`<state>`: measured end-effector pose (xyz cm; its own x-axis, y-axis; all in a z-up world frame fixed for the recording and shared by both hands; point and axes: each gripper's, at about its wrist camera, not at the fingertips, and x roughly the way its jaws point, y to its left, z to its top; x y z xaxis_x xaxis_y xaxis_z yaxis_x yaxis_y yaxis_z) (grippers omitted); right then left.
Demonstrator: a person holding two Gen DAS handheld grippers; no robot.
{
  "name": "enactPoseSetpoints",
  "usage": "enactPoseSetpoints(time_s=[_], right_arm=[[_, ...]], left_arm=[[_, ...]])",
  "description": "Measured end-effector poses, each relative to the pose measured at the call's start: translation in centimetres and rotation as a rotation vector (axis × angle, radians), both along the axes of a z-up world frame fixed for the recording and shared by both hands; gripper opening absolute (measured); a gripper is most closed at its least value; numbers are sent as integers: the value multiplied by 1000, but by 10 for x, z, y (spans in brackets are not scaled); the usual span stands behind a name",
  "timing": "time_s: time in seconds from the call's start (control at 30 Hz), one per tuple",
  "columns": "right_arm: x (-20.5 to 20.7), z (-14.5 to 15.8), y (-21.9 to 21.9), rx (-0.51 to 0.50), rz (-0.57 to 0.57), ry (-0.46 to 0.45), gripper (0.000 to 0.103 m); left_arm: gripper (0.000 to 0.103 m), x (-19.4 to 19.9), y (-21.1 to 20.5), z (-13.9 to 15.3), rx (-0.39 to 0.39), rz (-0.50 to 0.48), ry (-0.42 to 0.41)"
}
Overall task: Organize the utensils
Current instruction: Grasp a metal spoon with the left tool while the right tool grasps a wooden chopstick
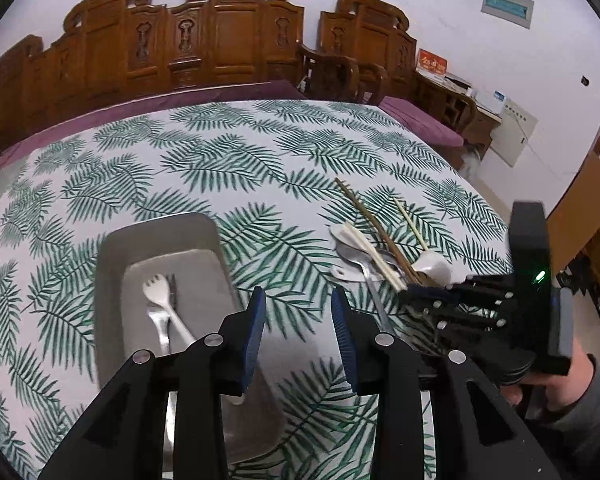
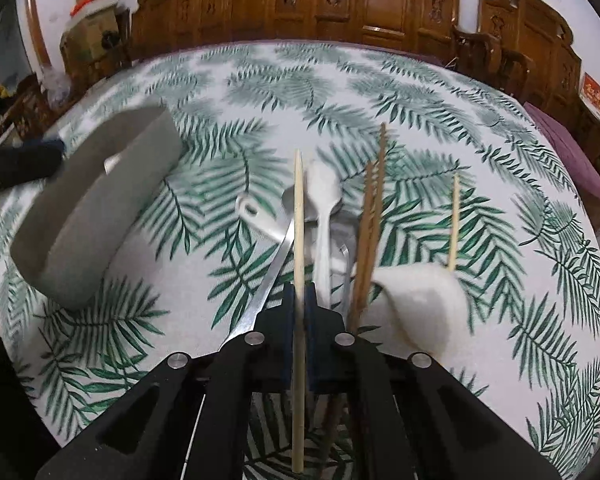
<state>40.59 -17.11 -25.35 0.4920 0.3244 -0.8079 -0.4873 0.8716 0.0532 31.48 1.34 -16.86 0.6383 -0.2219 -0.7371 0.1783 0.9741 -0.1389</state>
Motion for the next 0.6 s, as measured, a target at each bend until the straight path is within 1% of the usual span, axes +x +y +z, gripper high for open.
enactPoseSetpoints(time_s=[0.13, 0.23, 0.6], right_arm=[[3, 13, -19, 54, -38, -27, 6], [8, 17, -34, 78, -66, -32, 6], [17, 16, -57, 108, -105, -23, 6]], left_arm=[[32, 2, -16, -7, 17, -18, 8], [32, 5, -28, -14, 29, -34, 18], [32, 19, -64, -37, 98, -87, 52]])
